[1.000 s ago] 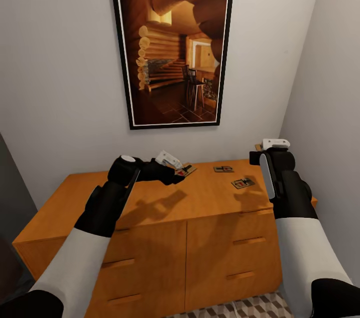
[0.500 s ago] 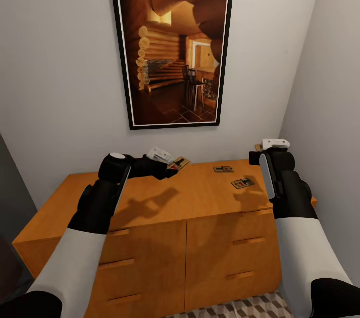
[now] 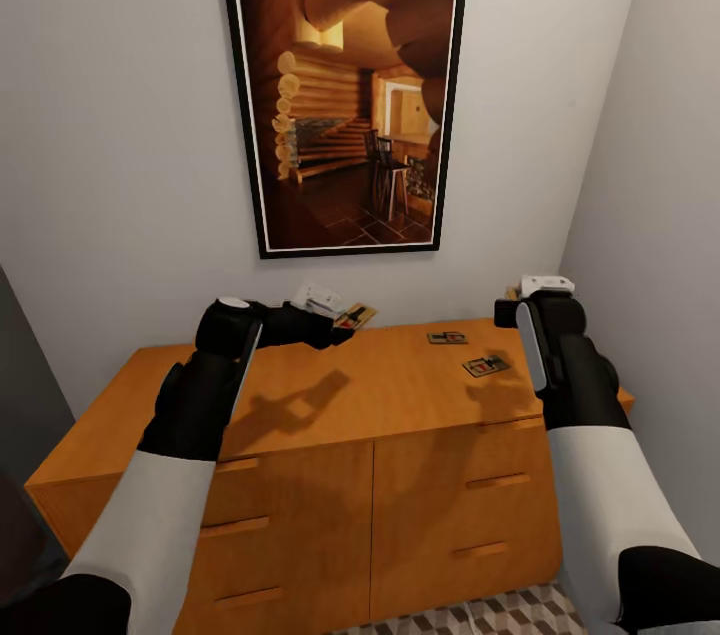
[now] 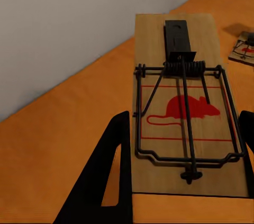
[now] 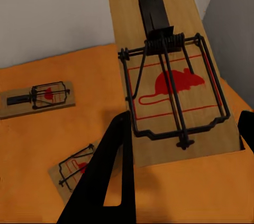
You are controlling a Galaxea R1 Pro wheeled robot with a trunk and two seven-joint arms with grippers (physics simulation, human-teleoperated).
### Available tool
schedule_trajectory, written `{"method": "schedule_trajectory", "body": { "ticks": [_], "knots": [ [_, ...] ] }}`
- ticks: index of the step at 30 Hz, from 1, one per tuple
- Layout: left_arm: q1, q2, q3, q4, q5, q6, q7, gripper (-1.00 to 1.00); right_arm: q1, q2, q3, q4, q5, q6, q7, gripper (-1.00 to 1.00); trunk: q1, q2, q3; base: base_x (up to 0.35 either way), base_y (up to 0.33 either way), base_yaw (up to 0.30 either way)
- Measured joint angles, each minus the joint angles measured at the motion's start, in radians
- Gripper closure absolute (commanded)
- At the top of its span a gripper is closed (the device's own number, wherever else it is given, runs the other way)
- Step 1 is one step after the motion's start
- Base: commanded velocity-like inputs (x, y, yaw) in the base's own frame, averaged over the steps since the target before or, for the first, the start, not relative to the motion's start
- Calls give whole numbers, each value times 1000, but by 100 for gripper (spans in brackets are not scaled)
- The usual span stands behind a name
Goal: Take the four mousetraps from the cabinet in the bathroom and place them on the bathroom floor. Make sure all four end up on the same floor surface, and ensure that at least two of them are either under or directly next to the same bathroom sink.
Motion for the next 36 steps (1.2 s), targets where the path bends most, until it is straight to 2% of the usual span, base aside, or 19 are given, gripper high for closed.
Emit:
{"method": "schedule_trajectory", "body": {
  "ticks": [8,16,36],
  "knots": [
    [45,-1,0,4,9,46,47,100,11,-2,-1,45,5,0,0,100,0,0,0,0,0,0],
    [48,-1,3,4,13,80,94,100,12,-2,-2,64,6,1,-1,100,0,0,0,-23,0,0],
    [48,-1,3,3,13,80,101,100,13,0,-1,64,6,1,-1,100,1,0,0,-321,0,0]
  ]
}}
